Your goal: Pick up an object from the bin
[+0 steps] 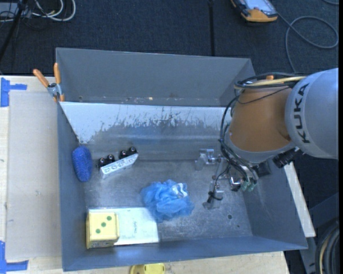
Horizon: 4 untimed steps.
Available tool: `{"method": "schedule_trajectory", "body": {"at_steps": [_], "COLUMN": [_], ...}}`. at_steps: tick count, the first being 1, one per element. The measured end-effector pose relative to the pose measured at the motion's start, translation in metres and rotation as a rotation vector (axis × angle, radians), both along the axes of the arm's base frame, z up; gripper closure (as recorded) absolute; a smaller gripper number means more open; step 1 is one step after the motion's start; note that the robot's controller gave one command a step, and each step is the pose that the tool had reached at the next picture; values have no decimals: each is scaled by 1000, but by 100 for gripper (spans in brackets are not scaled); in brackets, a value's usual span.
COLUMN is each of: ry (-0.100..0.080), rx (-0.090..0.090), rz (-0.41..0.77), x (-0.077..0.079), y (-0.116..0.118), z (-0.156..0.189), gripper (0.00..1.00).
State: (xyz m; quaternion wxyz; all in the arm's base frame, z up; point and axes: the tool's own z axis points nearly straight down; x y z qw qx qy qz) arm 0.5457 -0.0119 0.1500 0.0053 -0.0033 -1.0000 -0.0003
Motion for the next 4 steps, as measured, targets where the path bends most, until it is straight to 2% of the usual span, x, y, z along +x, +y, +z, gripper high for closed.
{"method": "schedule_trajectory", "body": {"at_steps": [1,2,3,4], "ry": [-8,-11,-6,-10], "rx": [0,0,0,0], "rz": [0,101,31,127], "x": [2,-29,-35,-33], "y": [0,67,81,122], "z": [4,-64,-57,-50], "gripper": [0,0,0,0]}}
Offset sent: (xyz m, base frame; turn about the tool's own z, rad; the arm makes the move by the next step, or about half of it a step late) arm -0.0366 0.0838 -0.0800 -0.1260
